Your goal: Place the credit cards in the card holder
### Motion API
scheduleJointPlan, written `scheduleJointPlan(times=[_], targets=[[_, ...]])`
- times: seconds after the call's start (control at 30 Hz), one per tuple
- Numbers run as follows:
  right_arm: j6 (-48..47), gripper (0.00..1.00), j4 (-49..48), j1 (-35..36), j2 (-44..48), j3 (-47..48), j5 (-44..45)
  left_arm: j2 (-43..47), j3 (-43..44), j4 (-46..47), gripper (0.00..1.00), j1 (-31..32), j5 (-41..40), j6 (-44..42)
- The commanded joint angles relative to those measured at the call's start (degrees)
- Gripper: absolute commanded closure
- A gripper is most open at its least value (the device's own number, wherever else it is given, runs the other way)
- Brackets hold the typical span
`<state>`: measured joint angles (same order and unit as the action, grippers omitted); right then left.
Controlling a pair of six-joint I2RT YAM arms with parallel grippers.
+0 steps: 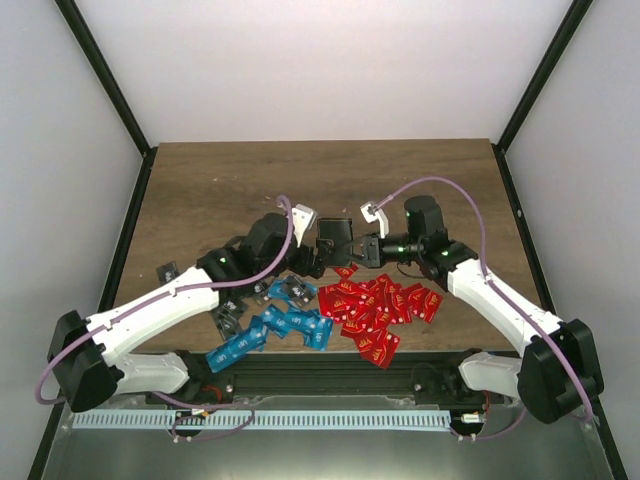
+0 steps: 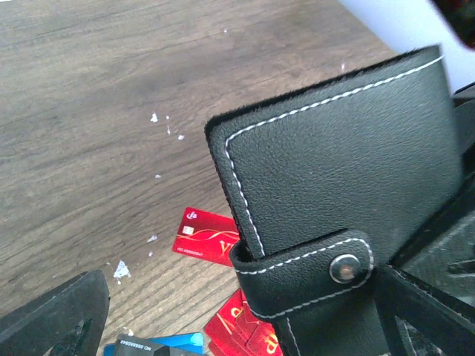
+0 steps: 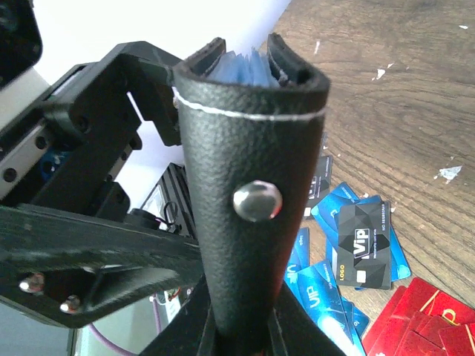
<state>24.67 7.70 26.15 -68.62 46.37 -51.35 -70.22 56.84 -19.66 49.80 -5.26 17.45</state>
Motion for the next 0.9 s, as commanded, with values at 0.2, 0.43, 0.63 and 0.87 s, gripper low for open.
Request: scheduleJointPlan(times=[0.2,0.43,0.63,0.87], targets=[[-2.16,0.99,1.51,0.83,2.85,3.03,-2.3,-2.97,2.35,-1.39,0.01,1.69,-11.55,-0.01],[-2.83,0.99,1.44,0.85,3.41,2.97,-4.31,-3.69,3.36,-3.28,0.03,1.7,-18.29,-0.05],[-3.51,0.99,1.65,0.85,3.53,3.11,-5.3,-5.48,5.12,-3.92,0.03,1.64,-19.25,-0.77],[-3.62,0.99,2.96,0.83,4.46,3.29,-2.67,-6.74,4.73,-2.95,0.03,0.77,-25.31,-2.28]])
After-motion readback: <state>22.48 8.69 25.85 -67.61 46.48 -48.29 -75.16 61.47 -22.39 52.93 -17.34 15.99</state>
